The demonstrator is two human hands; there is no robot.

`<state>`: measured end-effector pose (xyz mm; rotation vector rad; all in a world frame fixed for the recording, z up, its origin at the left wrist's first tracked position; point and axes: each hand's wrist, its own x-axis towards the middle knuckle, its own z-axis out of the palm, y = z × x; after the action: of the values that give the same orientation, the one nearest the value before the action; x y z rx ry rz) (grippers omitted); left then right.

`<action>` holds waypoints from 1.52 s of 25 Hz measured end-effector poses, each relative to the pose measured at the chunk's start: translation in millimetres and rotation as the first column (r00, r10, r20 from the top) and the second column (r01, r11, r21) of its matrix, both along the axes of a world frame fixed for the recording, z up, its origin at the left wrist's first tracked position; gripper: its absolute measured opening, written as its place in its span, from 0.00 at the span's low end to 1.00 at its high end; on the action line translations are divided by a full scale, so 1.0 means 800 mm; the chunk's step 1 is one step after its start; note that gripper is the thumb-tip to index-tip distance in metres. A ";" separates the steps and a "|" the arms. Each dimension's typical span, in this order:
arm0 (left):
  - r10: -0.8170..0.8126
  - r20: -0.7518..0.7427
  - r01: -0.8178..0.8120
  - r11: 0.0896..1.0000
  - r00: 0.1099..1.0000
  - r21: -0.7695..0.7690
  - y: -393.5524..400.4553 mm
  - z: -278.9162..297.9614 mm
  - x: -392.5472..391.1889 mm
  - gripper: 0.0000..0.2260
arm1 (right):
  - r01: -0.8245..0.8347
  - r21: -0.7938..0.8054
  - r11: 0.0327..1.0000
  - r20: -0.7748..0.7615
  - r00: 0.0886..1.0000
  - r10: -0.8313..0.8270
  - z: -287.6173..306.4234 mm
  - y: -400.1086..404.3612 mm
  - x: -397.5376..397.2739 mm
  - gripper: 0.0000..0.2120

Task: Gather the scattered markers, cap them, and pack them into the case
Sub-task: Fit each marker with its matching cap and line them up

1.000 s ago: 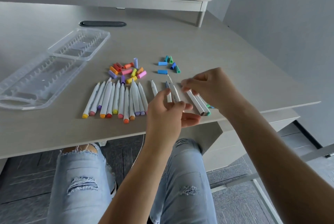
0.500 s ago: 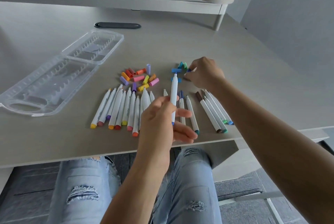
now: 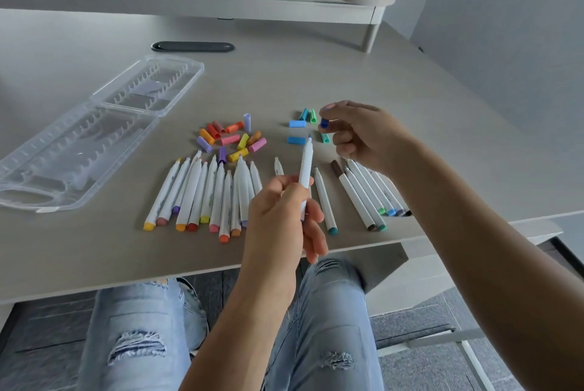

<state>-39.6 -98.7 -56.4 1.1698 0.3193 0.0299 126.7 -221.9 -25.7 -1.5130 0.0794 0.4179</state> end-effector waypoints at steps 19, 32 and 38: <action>-0.024 0.070 0.019 0.996 0.997 0.082 -0.018 -0.007 -0.029 0.05 | 0.098 -0.386 0.917 0.465 0.880 0.102 -0.010 -0.011 -0.097 0.10; -0.096 0.016 0.097 0.988 0.995 -0.120 -0.060 -0.006 -0.062 0.02 | 0.133 -0.315 0.940 0.408 0.913 0.008 -0.016 -0.048 -0.133 0.07; 0.063 0.311 -0.253 0.741 0.948 0.622 -0.024 -0.019 -0.059 0.04 | 0.220 -0.651 0.727 0.434 0.893 0.119 -0.016 -0.062 -0.075 0.08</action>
<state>-86.8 -117.6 -71.7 1.8191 0.1608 0.4910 66.5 -271.7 -38.2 -2.3182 -0.1051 -0.0502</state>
